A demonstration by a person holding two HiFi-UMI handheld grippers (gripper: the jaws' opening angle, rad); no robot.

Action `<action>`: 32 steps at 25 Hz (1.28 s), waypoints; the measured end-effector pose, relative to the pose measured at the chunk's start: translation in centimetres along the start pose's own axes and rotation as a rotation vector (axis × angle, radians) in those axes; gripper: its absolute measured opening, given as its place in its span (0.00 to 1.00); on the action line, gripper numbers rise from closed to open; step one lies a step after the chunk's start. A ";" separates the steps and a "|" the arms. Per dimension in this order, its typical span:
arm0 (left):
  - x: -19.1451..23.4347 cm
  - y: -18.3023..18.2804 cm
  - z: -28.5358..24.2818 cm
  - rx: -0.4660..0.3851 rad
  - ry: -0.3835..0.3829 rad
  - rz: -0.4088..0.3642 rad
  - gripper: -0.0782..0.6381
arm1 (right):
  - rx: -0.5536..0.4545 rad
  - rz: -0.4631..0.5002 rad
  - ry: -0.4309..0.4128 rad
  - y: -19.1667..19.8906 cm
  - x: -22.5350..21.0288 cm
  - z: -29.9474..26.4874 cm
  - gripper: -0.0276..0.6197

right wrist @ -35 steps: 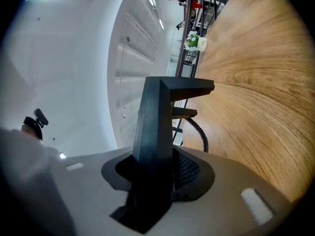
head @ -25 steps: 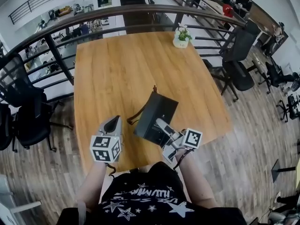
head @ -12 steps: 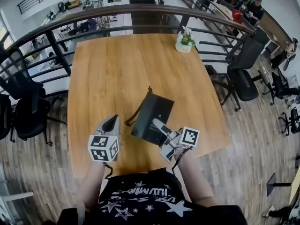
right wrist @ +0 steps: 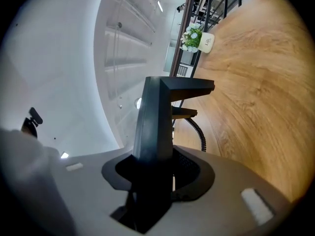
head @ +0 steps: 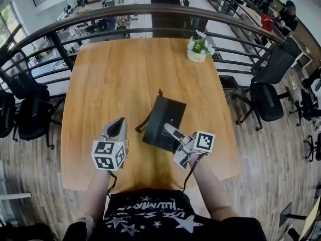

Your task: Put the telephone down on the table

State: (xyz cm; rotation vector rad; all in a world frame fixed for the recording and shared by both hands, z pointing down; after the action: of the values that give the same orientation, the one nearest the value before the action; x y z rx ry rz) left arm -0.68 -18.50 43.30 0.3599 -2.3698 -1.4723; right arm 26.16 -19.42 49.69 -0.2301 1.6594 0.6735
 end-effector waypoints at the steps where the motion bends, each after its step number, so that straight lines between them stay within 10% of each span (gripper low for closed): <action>1: -0.4 -0.3 -0.6 -0.001 -0.009 0.000 0.11 | 0.013 0.005 0.004 -0.9 -0.5 0.3 0.29; 32: -1.5 -0.7 -11.9 0.080 -0.115 0.078 0.11 | 0.303 0.061 0.077 -15.4 -12.0 -3.5 0.29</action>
State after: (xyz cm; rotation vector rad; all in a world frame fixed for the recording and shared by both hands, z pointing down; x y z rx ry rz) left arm 5.50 -27.95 47.42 0.2047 -2.5077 -1.4018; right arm 33.60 -36.37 56.79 0.0124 1.8229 0.4551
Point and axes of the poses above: the fingertips, and each gripper's own axes: z backward along the fingers, x to its left, y out of its underside, the point moved 8 cm from there along z, backward along the fingers, and after that the axes turned 3 degrees about x, right-handed, at the moved point
